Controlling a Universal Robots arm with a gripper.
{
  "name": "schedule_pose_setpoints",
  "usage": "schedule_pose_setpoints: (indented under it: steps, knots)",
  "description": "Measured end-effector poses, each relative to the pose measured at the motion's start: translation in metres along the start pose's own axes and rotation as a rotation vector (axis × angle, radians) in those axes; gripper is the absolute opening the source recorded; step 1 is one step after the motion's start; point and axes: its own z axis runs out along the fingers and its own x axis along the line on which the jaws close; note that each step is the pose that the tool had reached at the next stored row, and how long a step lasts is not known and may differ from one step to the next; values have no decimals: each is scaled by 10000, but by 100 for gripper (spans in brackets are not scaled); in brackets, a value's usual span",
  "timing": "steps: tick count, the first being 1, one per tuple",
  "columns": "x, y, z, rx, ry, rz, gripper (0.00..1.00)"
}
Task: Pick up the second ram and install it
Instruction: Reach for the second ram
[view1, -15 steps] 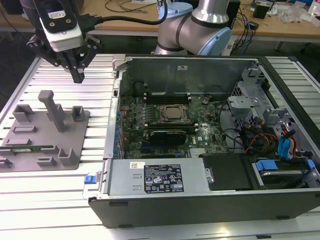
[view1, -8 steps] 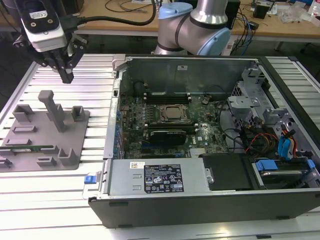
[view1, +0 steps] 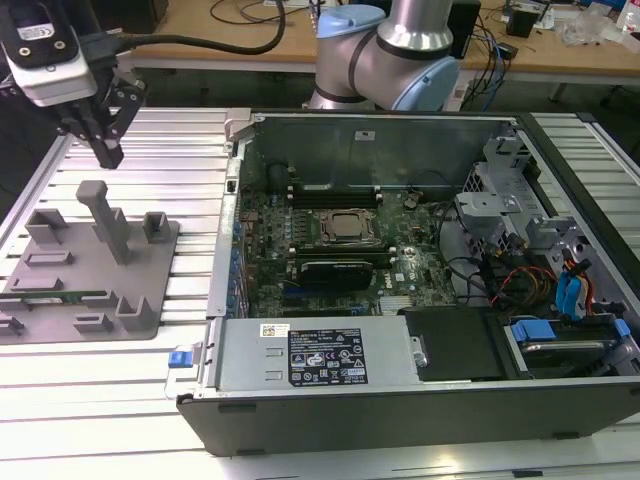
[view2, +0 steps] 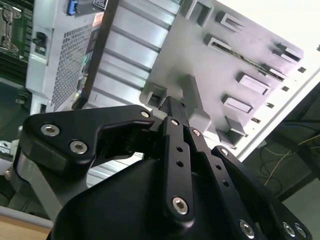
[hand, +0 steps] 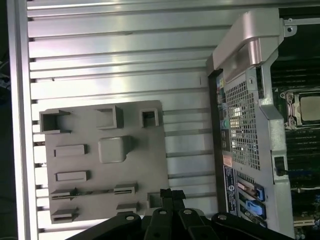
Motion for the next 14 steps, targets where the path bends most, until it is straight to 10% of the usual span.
schedule_pose_setpoints:
  steps: [14]
  knots:
    - [581,-50,167,0,0,-1,8]
